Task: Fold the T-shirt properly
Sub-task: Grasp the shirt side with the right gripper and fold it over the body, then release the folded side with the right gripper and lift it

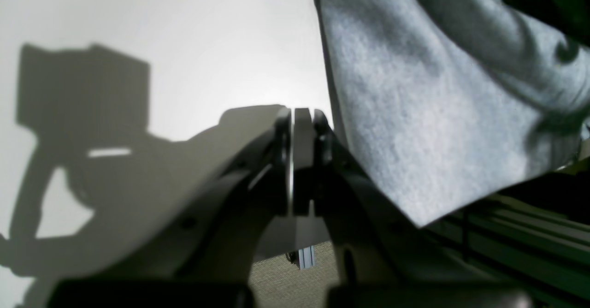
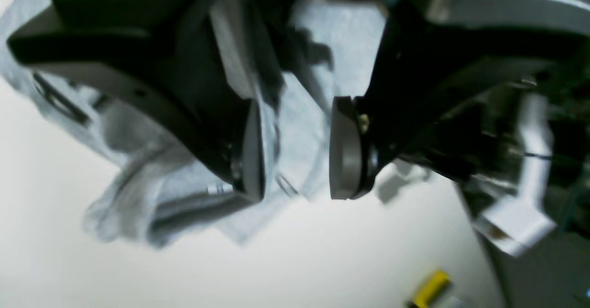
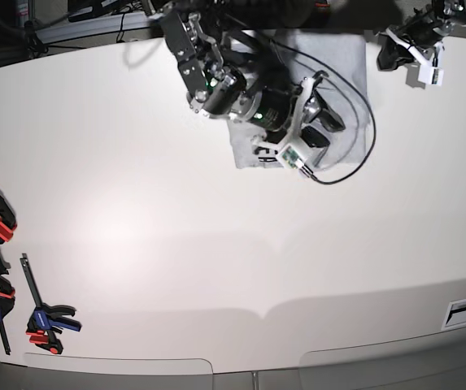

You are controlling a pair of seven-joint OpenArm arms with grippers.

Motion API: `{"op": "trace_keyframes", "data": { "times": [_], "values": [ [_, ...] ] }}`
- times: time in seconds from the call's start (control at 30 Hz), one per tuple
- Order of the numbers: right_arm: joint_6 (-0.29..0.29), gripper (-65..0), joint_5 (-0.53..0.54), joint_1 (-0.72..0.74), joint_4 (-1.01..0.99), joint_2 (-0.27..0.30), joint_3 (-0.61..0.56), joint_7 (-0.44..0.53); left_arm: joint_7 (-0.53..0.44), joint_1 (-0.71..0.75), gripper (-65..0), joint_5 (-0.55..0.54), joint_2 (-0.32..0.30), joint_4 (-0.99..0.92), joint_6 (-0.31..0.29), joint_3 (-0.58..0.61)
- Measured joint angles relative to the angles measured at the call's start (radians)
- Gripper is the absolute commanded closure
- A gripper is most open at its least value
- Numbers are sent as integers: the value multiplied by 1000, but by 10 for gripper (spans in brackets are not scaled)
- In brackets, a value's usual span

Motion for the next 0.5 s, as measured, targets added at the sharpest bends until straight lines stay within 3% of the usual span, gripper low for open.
{"op": "trace_keyframes", "data": {
  "times": [0.1,0.27,0.5],
  "values": [
    [52,-229,81,18,0,0,-1,-8,0,0,0,0,0,0,0,0],
    [115,-229,124,48,0,0,-1,-105,0,0,0,0,0,0,0,0],
    [126,-229,112,102,15,0,5,-273,0,0,0,0,0,0,0,0]
  ]
}}
